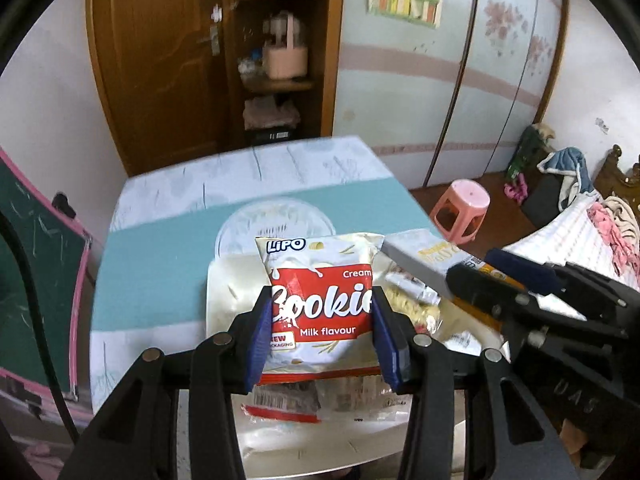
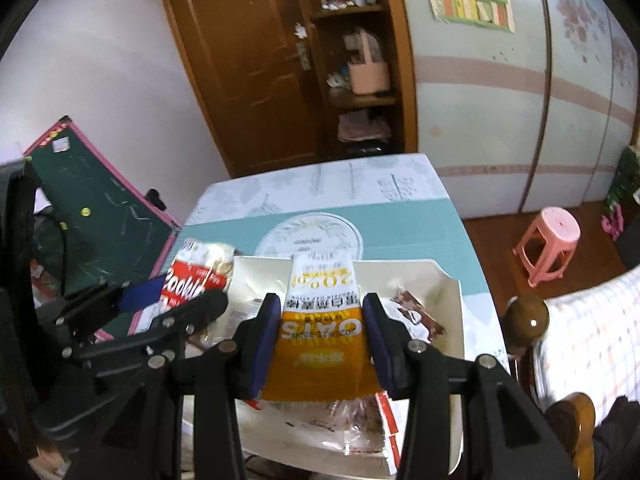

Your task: Organize snacks

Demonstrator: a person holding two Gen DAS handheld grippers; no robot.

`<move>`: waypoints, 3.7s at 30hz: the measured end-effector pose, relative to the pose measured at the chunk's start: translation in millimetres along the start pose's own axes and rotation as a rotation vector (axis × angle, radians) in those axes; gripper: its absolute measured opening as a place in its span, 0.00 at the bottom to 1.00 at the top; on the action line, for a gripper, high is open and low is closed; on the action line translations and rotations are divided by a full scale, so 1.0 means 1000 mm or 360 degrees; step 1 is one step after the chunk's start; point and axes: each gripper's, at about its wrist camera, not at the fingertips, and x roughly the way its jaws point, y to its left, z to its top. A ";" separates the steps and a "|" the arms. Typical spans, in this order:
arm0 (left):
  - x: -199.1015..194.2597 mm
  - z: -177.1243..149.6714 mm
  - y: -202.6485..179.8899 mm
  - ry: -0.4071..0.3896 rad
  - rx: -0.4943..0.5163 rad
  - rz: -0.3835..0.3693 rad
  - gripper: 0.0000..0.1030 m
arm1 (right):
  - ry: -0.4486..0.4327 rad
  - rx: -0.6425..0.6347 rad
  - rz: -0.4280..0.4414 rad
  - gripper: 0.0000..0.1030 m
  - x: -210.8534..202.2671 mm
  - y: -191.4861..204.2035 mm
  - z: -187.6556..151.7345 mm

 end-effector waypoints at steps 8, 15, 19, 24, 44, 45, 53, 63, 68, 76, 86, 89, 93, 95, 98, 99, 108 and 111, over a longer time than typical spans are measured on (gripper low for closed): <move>-0.002 -0.001 0.006 -0.0013 -0.0092 0.0063 1.00 | -0.0062 0.0219 0.0030 0.80 -0.003 -0.023 -0.010; -0.006 0.003 -0.003 -0.0038 -0.0022 0.0178 1.00 | -0.0076 0.0181 0.0019 0.81 -0.009 -0.014 -0.012; -0.007 0.002 -0.006 -0.0040 -0.0014 0.0191 1.00 | -0.0089 0.0157 0.0025 0.82 -0.012 -0.008 -0.014; -0.007 0.003 -0.006 -0.0023 -0.0031 0.0189 1.00 | -0.0109 0.0126 0.0010 0.85 -0.013 -0.003 -0.015; -0.023 -0.008 0.025 -0.0041 -0.0155 0.0322 1.00 | -0.0069 0.0152 0.0011 0.85 -0.019 -0.002 -0.019; -0.025 -0.009 0.026 -0.0052 -0.0159 0.0334 1.00 | -0.0069 0.0149 0.0008 0.85 -0.020 -0.001 -0.018; -0.042 -0.007 0.036 -0.0145 -0.0185 0.0421 1.00 | -0.0086 0.0040 -0.0030 0.85 -0.026 0.017 -0.017; -0.041 -0.005 0.044 -0.0113 -0.0204 0.0430 1.00 | -0.0067 0.0001 -0.0055 0.85 -0.020 0.028 -0.013; -0.042 -0.006 0.050 -0.0125 -0.0225 0.0443 1.00 | -0.0062 -0.0030 -0.0065 0.85 -0.015 0.036 -0.009; -0.042 -0.007 0.059 -0.0132 -0.0249 0.0437 1.00 | -0.0037 -0.0046 -0.0063 0.85 -0.007 0.044 -0.007; -0.042 -0.008 0.063 -0.0119 -0.0255 0.0429 1.00 | -0.0026 -0.0042 -0.0057 0.85 -0.005 0.046 -0.005; -0.041 -0.010 0.065 -0.0112 -0.0258 0.0425 1.00 | -0.0020 -0.0043 -0.0054 0.85 -0.003 0.047 -0.005; -0.039 -0.012 0.067 -0.0098 -0.0267 0.0415 1.00 | -0.0014 -0.0046 -0.0046 0.85 -0.002 0.048 -0.006; -0.038 -0.013 0.068 -0.0091 -0.0271 0.0409 1.00 | -0.0012 -0.0048 -0.0044 0.85 -0.002 0.048 -0.007; -0.038 -0.014 0.069 -0.0083 -0.0277 0.0402 1.00 | -0.0010 -0.0047 -0.0041 0.85 -0.003 0.048 -0.008; -0.038 -0.015 0.069 -0.0082 -0.0277 0.0402 1.00 | -0.0009 -0.0047 -0.0040 0.85 -0.003 0.049 -0.008; -0.038 -0.015 0.068 -0.0079 -0.0276 0.0404 1.00 | -0.0003 -0.0043 -0.0038 0.85 -0.003 0.048 -0.009; -0.038 -0.015 0.068 -0.0076 -0.0276 0.0405 1.00 | 0.0002 -0.0041 -0.0035 0.85 -0.001 0.048 -0.009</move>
